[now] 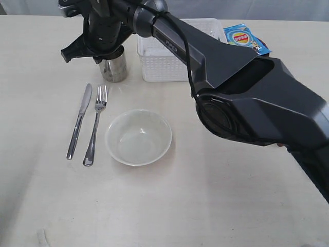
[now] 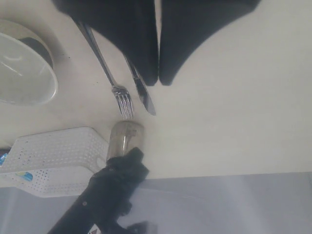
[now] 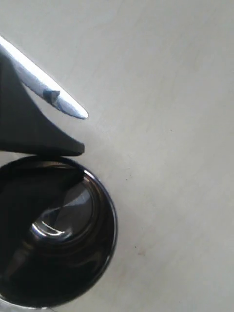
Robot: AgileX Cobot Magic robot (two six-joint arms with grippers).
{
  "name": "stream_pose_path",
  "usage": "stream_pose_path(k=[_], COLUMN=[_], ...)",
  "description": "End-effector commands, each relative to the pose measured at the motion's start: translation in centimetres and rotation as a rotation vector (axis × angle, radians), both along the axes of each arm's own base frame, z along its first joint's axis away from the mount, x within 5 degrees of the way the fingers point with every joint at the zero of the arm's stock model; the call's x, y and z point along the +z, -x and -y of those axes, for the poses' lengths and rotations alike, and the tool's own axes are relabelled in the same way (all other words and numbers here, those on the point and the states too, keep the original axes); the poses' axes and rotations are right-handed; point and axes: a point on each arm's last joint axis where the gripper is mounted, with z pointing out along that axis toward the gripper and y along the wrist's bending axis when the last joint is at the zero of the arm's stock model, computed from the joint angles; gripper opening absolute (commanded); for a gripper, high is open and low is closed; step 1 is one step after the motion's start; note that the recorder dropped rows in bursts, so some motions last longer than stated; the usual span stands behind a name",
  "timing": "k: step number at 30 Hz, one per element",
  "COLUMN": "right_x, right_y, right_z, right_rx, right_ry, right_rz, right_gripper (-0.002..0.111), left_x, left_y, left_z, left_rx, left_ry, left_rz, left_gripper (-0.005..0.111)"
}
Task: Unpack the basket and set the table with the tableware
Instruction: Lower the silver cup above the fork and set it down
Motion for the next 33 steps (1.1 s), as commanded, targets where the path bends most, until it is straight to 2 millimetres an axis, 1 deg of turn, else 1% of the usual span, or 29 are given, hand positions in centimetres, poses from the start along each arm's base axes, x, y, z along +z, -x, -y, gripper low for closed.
stream_pose_path(k=[1,9,17,25,33], right_x=[0.2,0.7,0.9,0.0,-0.2], right_y=[-0.4,-0.5,-0.5,-0.6,-0.6], right_z=[0.2,-0.6,-1.0,-1.1,-1.1], right_rx=[0.006,0.070,0.106,0.105,0.105], right_ry=[-0.004,-0.086,-0.121,-0.111,-0.119], right_rz=[0.017,0.068,0.090,0.080,0.078], right_gripper=[0.000,0.000,0.000,0.000,0.001], left_x=[-0.1,-0.1,-0.1,-0.1,-0.1], left_y=[0.0,0.0,0.0,0.0,0.0], left_z=[0.0,0.0,0.0,0.0,0.0], left_rx=[-0.005,-0.005,-0.005,-0.005,-0.005], left_ry=[0.001,0.001,0.001,-0.003,-0.001], left_rz=[0.002,0.002,0.002,0.002,0.002], left_gripper=[0.000,0.000,0.000,0.000,0.000])
